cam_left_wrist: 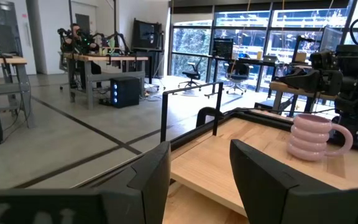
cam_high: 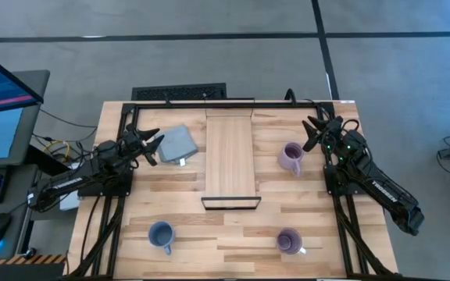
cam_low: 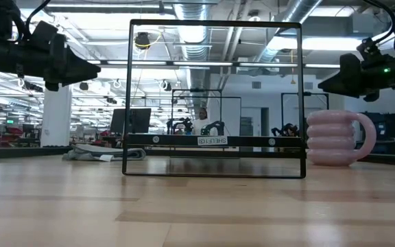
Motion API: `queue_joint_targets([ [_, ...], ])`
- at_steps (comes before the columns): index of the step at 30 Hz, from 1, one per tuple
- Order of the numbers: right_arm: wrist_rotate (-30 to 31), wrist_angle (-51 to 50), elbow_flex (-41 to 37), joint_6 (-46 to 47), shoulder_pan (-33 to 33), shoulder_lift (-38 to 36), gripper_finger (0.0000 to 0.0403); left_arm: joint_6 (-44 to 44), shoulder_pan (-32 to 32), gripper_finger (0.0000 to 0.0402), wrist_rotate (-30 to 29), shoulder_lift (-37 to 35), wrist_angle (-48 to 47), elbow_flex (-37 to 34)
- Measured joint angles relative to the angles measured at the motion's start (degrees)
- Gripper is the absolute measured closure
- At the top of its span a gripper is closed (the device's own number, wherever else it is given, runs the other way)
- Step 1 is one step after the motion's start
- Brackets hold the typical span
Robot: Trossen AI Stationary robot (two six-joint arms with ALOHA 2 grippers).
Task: Stack small to large cups/mugs on shelf
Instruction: Put the top purple mug on the shelf
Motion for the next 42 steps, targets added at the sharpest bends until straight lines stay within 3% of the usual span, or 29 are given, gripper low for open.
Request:
queue_joint_targets([
  [5,0.0,0.0,0.0,-5.7,0.0,0.0,0.0232,0.1,0.0,0.0244,0.0,0.0,0.0,0.0],
  [17,0.1,0.3,0.0,-4.0,0.0,0.0,0.0232,0.1,0.0,0.0244,0.0,0.0,0.0,0.0],
  [22,0.1,5.3,0.1,-4.0,0.1,0.0,0.0232,0.1,0.0,0.0244,0.0,0.0,0.0,0.0],
  [25,-0.1,2.4,3.5,-3.9,1.2,0.0,0.0232,-0.9,0.0,0.0244,0.0,0.0,0.0,0.0],
  [29,-0.8,-10.1,11.9,-3.9,4.4,1.1,0.0232,-1.4,0.0,0.0244,0.0,0.0,0.0,0.0],
  [36,-4.5,-8.4,21.3,10.6,14.2,8.5,0.0232,-1.5,0.0,0.0244,0.0,0.0,0.0,0.0],
  [42,-8.7,-7.2,28.1,3.5,25.1,17.0,0.0234,-1.5,0.0,0.0244,0.0,0.0,0.0,0.0],
])
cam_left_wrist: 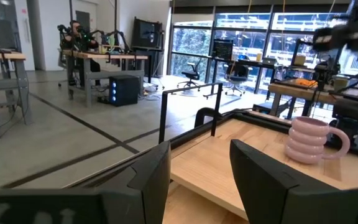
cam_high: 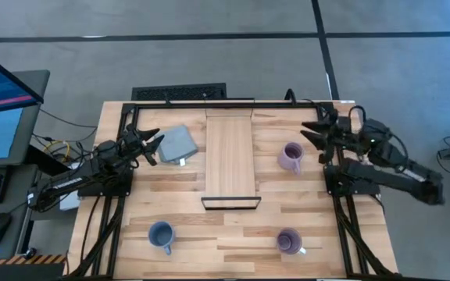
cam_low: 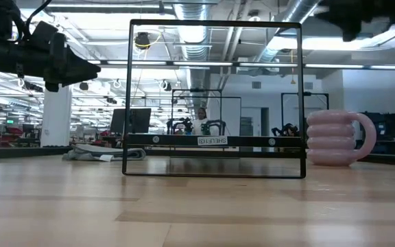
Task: Stack small to large cups/mugs on shelf
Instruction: Put the top purple mug on the shelf
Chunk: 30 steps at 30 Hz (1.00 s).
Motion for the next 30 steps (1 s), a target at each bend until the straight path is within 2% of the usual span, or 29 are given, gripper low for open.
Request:
queue_joint_targets([
  [2,3.8,-2.9,3.2,-0.7,3.4,4.8,0.0239,0.0,0.0,0.0244,0.0,0.0,0.0,0.0],
  [5,13.9,-12.8,11.4,-4.4,7.6,11.8,0.0246,0.0,0.0,0.0244,0.0,0.0,0.0,0.0],
  [7,20.8,-21.9,17.9,-3.8,9.9,16.7,0.0252,0.0,0.0,0.0244,0.0,0.0,0.0,0.0],
  [9,27.0,-32.7,24.0,2.0,11.7,21.9,0.0258,0.0,0.0,0.0244,0.0,0.0,0.0,0.0],
  [11,30.7,-41.9,30.0,9.2,12.6,27.5,0.0264,0.0,0.0,0.0244,0.0,0.0,0.0,0.0],
  [15,30.5,-56.1,38.3,21.5,13.3,34.6,0.0273,0.0,0.0,0.0244,0.1,0.0,0.0,0.0],
  [19,27.8,-60.9,40.7,29.1,14.0,39.5,0.0278,0.0,0.0,0.0244,0.2,0.0,0.0,0.0],
  [25,22.2,-64.3,40.8,27.8,13.9,44.0,0.0278,0.0,0.0,0.0244,0.2,0.0,0.0,0.0],
  [30,21.8,-66.3,40.8,23.3,13.9,47.5,0.0278,0.0,0.0,0.0244,0.3,0.0,0.0,0.0],
])
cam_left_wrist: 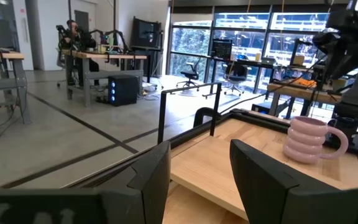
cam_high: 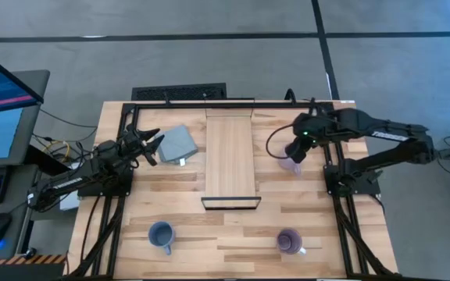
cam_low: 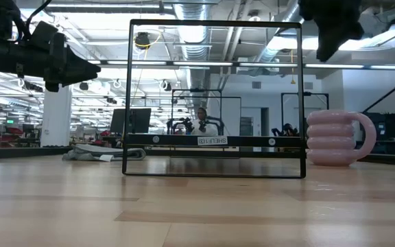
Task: Stack small to large cups/mugs on shelf
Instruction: Put the top purple mug on the shelf
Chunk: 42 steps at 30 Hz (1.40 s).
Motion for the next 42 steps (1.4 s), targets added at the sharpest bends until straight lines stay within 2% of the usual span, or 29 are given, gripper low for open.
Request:
queue_joint_targets([
  [4,0.1,0.2,0.0,-0.6,0.0,2.5,0.0259,-0.8,0.0,0.0244,0.0,0.0,0.0,0.0],
  [12,-2.2,-0.4,0.0,0.0,0.0,5.3,0.0184,-1.5,0.0,0.0244,0.0,0.0,0.0,0.0],
  [15,-3.3,-1.1,0.0,4.8,0.8,5.8,0.0171,-1.5,0.0,0.0244,0.0,0.0,0.0,0.0],
  [21,-1.8,-15.5,-0.1,27.4,3.1,5.2,0.0168,-4.9,0.0,0.0244,0.0,0.0,0.0,0.0],
  [23,-0.8,-14.8,-1.3,32.1,5.8,4.6,0.0168,-5.3,0.0,0.0244,0.0,0.0,0.0,0.0],
  [27,-1.3,-7.7,-3.8,36.4,10.2,3.6,0.0168,-4.1,0.0,0.0244,0.0,0.0,0.0,0.0],
  [31,-0.6,-7.0,-5.4,42.0,14.3,4.8,0.0168,-4.5,0.0,0.0244,0.0,0.1,0.0,0.0],
  [35,3.7,-6.0,-7.4,44.3,17.5,6.8,0.0168,-4.4,0.0,0.0244,0.6,0.1,-0.1,0.0],
  [42,3.2,-5.4,-9.6,47.3,20.4,12.2,0.0168,-4.5,0.0,0.0244,2.2,0.1,-0.3,0.0],
])
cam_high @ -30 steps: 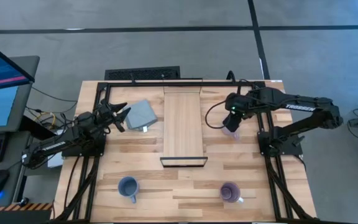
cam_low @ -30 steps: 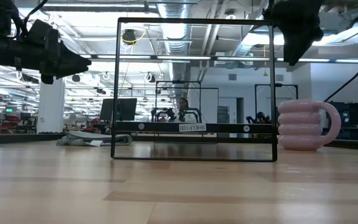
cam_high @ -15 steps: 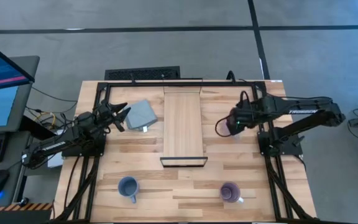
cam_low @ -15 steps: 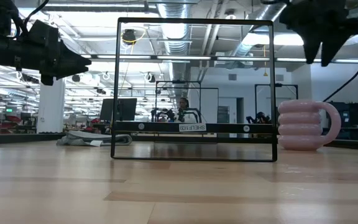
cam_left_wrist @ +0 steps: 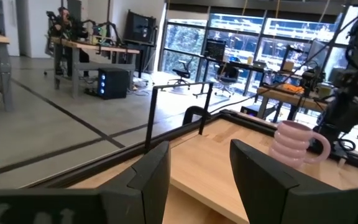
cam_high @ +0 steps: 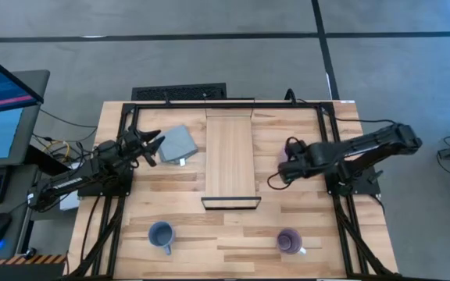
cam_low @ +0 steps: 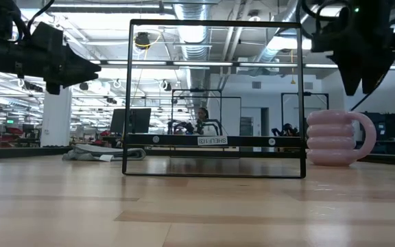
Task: Stack small to large cups/mugs on shelf
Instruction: Put the top purple mug on the shelf
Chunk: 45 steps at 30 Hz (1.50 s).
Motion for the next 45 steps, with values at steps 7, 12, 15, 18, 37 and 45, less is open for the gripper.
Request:
queue_joint_targets([
  [7,0.0,0.0,0.0,1.9,0.3,5.2,0.0168,0.0,0.0,0.0244,2.4,0.0,-0.3,0.0],
  [12,0.0,-0.1,0.0,0.3,0.3,8.0,0.0168,-0.6,0.0,0.0244,2.4,0.0,-0.4,0.0],
  [15,0.2,0.2,-0.3,-0.3,0.0,8.1,0.0168,-0.5,0.0,0.0244,2.4,0.0,-0.3,0.0],
  [18,0.6,0.8,-3.4,-1.7,-1.1,6.3,0.0168,-0.4,0.0,0.0244,2.4,0.0,-0.3,0.0],
  [37,3.3,17.1,-17.0,-8.1,-7.8,-5.4,0.0169,-1.5,0.0,0.0244,3.5,0.0,-0.5,0.0],
  [45,3.4,18.2,-17.0,-9.7,-8.6,-4.6,0.0232,-1.1,0.0,0.0244,3.5,0.0,-0.5,0.0],
])
